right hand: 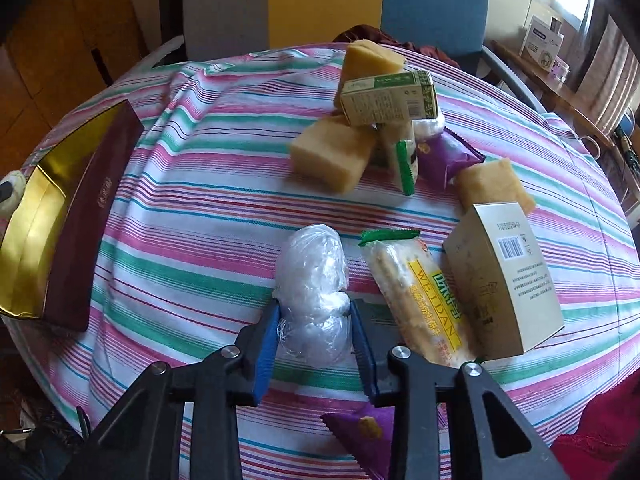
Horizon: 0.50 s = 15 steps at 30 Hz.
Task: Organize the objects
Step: 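Lift sock roll toward tray with left gripper while right gripper grasps plastic bundle, then lower the sock roll into the gold tray and open the left gripper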
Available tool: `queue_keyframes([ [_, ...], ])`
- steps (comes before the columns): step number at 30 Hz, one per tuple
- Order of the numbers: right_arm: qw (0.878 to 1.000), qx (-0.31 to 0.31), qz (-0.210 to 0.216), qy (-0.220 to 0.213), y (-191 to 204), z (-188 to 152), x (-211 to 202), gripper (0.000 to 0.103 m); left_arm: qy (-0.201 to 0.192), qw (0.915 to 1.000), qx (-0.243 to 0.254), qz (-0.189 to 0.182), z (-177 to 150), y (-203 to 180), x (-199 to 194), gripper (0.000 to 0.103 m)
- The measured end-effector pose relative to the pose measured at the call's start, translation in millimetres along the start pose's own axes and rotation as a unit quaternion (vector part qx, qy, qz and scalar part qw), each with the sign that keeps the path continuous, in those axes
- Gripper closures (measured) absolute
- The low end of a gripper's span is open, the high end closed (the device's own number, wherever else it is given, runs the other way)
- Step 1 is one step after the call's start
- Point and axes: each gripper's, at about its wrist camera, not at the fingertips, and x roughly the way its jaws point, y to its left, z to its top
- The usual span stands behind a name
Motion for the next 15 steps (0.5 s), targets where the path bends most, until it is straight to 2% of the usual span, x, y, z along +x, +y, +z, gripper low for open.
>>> queue_keyframes([
  [2,1.0,-0.001,0.001,-0.003,0.4,0.0,-1.5,0.069,0.006,0.9996,-0.02,0.022,5.9,22.7,10.2,0.035],
  [6,1.0,0.0,0.005,-0.008,1.6,1.3,-1.9,0.069,0.023,0.9973,-0.057,0.04,16.6,50.5,33.9,0.035],
  [15,1.0,0.003,0.008,-0.011,1.0,1.7,-1.4,0.069,0.037,0.9929,-0.065,0.093,38.3,57.2,79.9,0.034],
])
